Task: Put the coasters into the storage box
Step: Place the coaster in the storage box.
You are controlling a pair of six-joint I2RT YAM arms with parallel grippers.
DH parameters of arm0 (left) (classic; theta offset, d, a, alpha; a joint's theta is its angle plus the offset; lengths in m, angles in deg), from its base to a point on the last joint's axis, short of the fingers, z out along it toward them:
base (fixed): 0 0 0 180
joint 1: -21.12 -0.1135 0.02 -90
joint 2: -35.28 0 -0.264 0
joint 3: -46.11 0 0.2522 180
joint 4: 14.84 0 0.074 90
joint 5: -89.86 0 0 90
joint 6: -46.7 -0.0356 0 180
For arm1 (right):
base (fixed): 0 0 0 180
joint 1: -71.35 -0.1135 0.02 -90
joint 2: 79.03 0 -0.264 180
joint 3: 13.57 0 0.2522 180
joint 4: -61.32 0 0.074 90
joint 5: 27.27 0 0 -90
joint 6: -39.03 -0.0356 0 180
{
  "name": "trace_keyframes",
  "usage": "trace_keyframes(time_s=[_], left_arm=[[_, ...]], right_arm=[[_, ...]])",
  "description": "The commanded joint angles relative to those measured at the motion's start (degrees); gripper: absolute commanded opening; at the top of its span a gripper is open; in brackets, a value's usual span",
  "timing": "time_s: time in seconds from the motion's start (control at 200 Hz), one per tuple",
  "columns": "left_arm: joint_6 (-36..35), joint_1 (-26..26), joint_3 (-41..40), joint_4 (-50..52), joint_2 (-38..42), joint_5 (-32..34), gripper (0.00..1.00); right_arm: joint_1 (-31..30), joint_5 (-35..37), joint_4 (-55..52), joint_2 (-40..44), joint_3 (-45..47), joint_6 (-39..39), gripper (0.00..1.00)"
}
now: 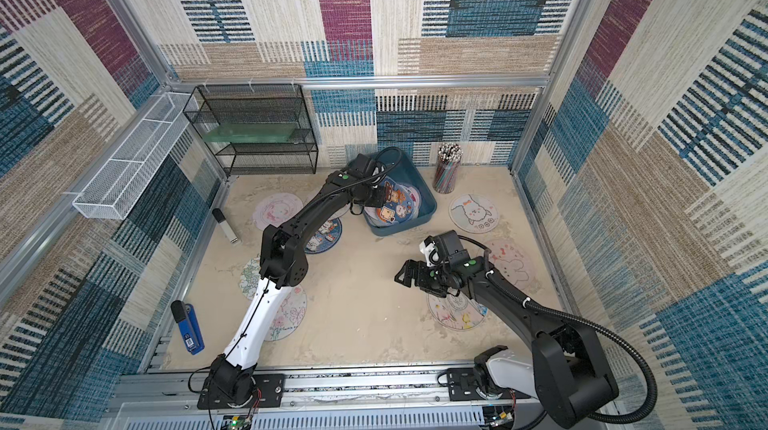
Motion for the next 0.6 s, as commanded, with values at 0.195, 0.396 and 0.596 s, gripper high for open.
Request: trace_keyframes(time_s=[0.195,0.396,0.596], left_arm=[[-3.0,0.2,-0.9,0.9,4.1,3.5,0.63],[-3.2,0.3,-3.5,0.9,7.7,3.5,0.69],[-2.6,0.2,-6.8,0.7,11.2,3.2,0.70]], right_arm=[[0.0,-1.0,0.3,-1.0,-0.7,-0.4,0.96],[-0.4,-0.9,0.8,-1.7,-1.5,-0.5,0.96],[-1.0,-0.9,1.4,-1.5,-1.7,-1.1,0.97]])
